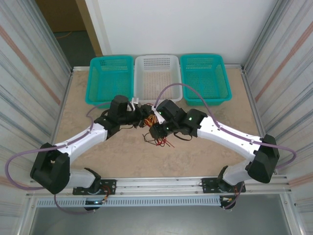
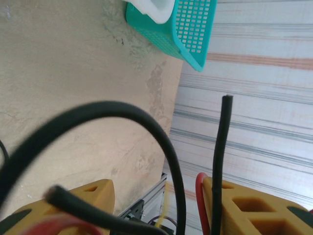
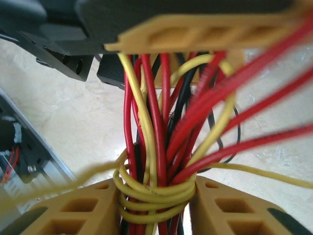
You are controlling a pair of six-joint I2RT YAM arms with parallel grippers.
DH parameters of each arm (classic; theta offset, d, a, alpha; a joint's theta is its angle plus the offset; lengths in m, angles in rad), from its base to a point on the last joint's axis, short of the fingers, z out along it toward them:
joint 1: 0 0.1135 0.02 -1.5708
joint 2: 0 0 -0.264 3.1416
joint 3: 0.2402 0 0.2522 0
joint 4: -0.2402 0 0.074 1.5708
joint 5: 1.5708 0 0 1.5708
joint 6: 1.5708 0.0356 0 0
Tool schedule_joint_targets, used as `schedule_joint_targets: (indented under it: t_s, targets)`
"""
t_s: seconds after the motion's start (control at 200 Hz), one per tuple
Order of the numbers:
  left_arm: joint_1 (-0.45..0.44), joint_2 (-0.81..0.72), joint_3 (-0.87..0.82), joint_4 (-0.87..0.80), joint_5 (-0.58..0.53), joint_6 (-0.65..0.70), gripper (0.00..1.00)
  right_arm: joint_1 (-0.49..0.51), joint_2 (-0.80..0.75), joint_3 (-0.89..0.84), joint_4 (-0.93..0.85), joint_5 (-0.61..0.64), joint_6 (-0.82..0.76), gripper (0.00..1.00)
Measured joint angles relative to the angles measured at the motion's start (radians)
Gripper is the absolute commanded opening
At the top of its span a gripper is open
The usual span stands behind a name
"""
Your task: Untangle the cables
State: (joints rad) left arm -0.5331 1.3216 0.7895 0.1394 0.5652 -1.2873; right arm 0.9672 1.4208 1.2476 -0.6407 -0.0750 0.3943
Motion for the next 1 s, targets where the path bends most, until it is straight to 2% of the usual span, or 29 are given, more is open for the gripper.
schedule_joint_targets:
  t_s: [0.075,0.22,0.356,0.466,0.551,0.626,0.736,0.867,1.002]
  targets:
    - [0.044,0.000,-0.012,0.026,0.027,0.000,0.00,0.000,0.000,0.013,0.014,0.043,0.026,0.64]
    - [0.102,-0.001,-0.008,0.064,0.063,0.024,0.00,0.003,0.000,0.075,-0.011,0.168,0.078,0.78]
    - [0.113,-0.001,-0.006,0.106,0.097,0.043,0.00,0.008,-0.031,0.103,-0.019,0.307,0.140,0.79]
    - [0.113,-0.001,-0.009,0.141,0.109,0.049,0.00,-0.019,-0.072,0.093,-0.014,0.327,0.178,0.79]
    - [0.113,-0.002,-0.024,0.204,0.112,0.031,0.00,-0.077,-0.116,0.043,0.023,0.244,0.183,0.79]
    - [0.113,-0.002,-0.036,0.251,0.113,0.008,0.00,-0.154,-0.155,-0.035,0.090,0.094,0.190,0.84]
    - [0.113,-0.002,-0.045,0.340,0.111,-0.045,0.00,-0.251,-0.201,-0.187,0.208,-0.108,0.215,1.00]
    - [0.113,0.001,-0.051,0.462,0.097,-0.135,0.00,-0.290,-0.252,-0.323,0.321,-0.265,0.244,0.99]
    - [0.113,0.009,-0.051,0.573,0.082,-0.226,0.00,-0.299,-0.269,-0.355,0.438,-0.368,0.264,0.99]
